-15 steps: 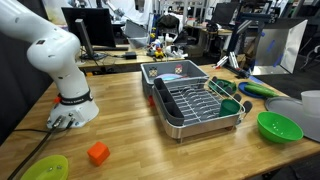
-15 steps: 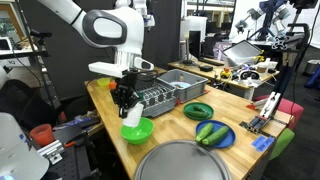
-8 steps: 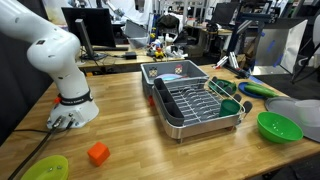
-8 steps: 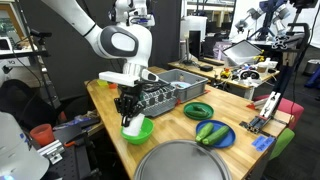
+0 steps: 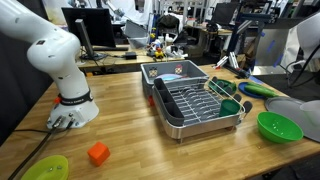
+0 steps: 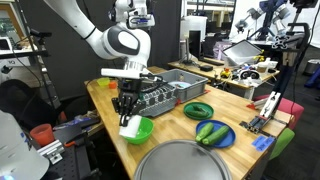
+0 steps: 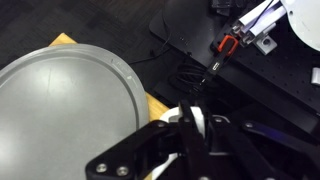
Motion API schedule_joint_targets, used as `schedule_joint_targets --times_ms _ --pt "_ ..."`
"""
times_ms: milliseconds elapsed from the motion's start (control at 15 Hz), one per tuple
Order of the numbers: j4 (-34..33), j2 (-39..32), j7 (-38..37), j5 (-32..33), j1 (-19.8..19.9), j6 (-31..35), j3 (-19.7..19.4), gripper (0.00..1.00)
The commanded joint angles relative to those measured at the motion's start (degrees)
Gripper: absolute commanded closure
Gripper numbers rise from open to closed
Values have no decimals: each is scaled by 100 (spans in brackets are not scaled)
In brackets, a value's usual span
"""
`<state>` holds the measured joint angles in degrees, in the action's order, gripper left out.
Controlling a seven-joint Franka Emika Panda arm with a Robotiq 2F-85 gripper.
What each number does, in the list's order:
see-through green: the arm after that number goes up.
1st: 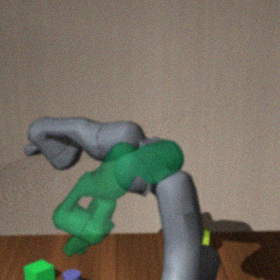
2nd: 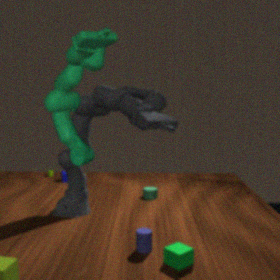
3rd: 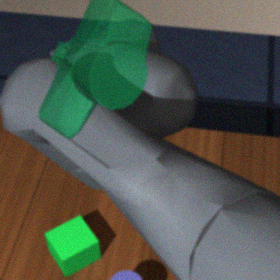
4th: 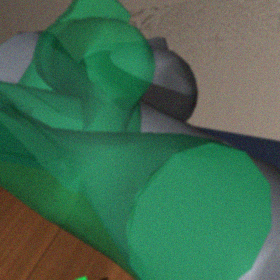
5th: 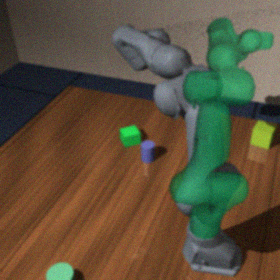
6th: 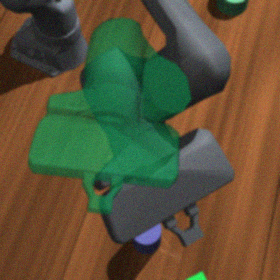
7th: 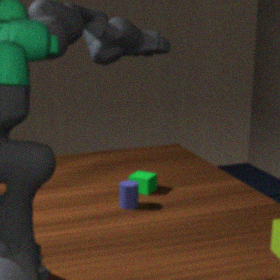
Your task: Pour the contents in the white mug into the light green bowl
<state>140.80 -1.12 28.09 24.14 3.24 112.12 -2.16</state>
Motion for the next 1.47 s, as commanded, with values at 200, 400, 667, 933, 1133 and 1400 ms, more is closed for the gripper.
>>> schedule_joint_targets --times_ms 200,400,667,933,1133,1400 --pt "-640 -764 -171 435 -297 -731 201 98" --pt "-857 -962 -377 644 -427 -1165 276 98" --pt "-1130 -1141 -705 736 -575 -1700 382 98" --pt "-1326 -1389 -985 695 -683 -2097 470 98" --pt "-1425 -1581 -1171 684 -745 -2362 522 98" --pt "-1614 -1778 -1339 690 -831 -2636 578 98"
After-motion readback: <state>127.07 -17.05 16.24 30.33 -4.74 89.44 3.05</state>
